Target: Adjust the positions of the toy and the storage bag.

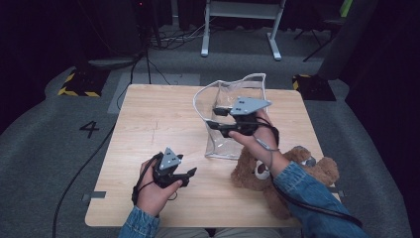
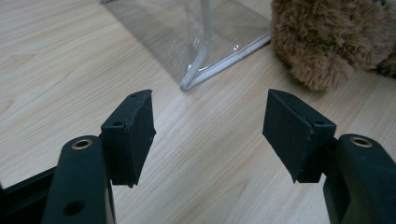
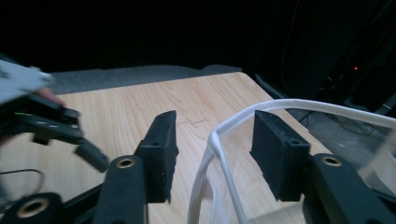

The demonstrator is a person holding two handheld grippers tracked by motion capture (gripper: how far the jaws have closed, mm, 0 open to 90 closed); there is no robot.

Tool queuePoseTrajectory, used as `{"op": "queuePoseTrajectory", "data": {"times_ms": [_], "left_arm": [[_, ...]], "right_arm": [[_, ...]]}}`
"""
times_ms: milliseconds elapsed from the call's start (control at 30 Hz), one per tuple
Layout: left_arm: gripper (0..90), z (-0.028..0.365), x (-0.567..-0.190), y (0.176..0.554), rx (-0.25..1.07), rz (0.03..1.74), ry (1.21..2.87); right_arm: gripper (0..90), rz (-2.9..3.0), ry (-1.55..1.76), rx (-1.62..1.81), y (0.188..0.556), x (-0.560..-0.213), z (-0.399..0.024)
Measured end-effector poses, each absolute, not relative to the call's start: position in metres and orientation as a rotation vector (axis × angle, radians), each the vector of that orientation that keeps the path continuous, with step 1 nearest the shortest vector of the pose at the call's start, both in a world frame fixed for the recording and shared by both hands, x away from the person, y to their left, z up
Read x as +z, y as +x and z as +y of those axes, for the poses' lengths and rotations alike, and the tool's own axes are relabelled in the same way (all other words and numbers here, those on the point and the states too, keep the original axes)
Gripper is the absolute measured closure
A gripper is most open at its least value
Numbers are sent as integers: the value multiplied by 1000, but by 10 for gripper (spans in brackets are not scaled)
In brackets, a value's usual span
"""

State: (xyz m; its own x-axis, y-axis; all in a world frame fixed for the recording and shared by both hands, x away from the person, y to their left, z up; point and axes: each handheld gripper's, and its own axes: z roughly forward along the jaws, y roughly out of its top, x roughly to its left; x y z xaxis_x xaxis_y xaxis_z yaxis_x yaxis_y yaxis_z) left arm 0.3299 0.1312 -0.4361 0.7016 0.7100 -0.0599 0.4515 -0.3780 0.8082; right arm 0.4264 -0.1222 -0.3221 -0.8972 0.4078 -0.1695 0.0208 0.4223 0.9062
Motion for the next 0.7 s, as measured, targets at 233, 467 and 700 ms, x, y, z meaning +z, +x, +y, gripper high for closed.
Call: {"op": "queuePoseTrajectory", "data": {"times_ms": [233,467,700], "left_arm": [[345,113,-433,348,363,869,2014],[396,86,-431,375,344,856,2030],[469,73,-434,401,360,880,2000]], "right_arm": [[478,2219,554,1472,402,-316,-198],[514,2230,795,1331,394,-341,-255],[499,2307,921,1263,405,-378,-258]]}}
